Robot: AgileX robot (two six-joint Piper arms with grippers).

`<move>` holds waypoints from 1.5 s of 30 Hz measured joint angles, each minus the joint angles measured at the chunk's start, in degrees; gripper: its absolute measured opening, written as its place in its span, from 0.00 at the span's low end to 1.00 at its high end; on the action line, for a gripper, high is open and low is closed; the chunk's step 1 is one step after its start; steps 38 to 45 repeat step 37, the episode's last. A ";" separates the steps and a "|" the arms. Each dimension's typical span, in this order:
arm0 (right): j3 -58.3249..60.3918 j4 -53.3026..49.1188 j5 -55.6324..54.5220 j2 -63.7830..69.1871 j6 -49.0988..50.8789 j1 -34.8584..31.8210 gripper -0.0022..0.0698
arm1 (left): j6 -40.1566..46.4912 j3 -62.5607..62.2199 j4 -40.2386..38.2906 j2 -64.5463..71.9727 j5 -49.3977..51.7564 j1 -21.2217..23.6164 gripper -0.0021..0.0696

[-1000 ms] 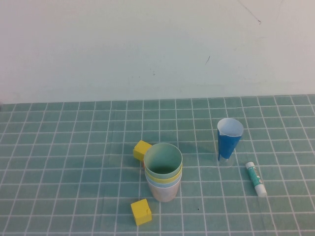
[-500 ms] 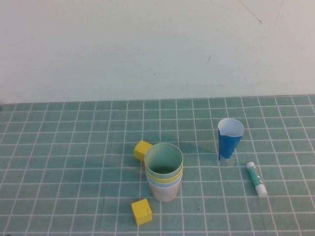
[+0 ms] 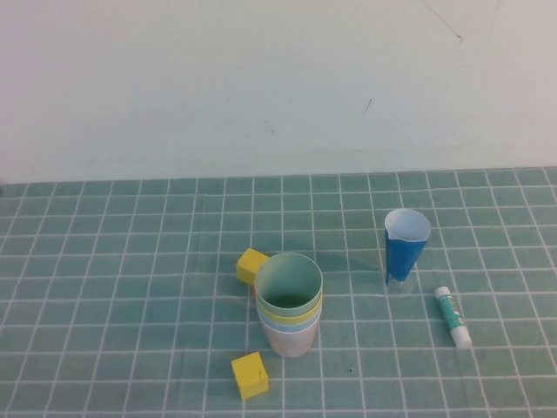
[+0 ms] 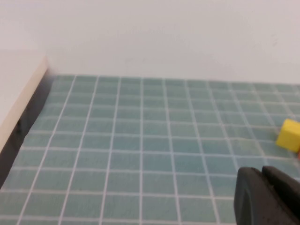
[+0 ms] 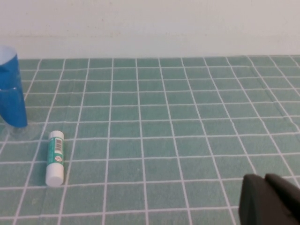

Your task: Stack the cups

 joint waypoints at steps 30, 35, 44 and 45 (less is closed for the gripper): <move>0.00 0.00 0.00 0.00 0.00 0.00 0.03 | 0.02 5.68 -0.27 -0.29 -1.42 3.17 0.03; 0.00 0.00 0.00 0.00 0.00 0.00 0.03 | 0.02 5.68 -0.27 -0.29 -1.42 3.17 0.03; 0.00 0.00 0.00 0.00 0.00 0.00 0.03 | 0.02 5.68 -0.27 -0.29 -1.42 3.17 0.03; 0.00 0.00 0.00 0.00 0.00 0.00 0.03 | 0.02 5.68 -0.27 -0.29 -1.42 3.17 0.03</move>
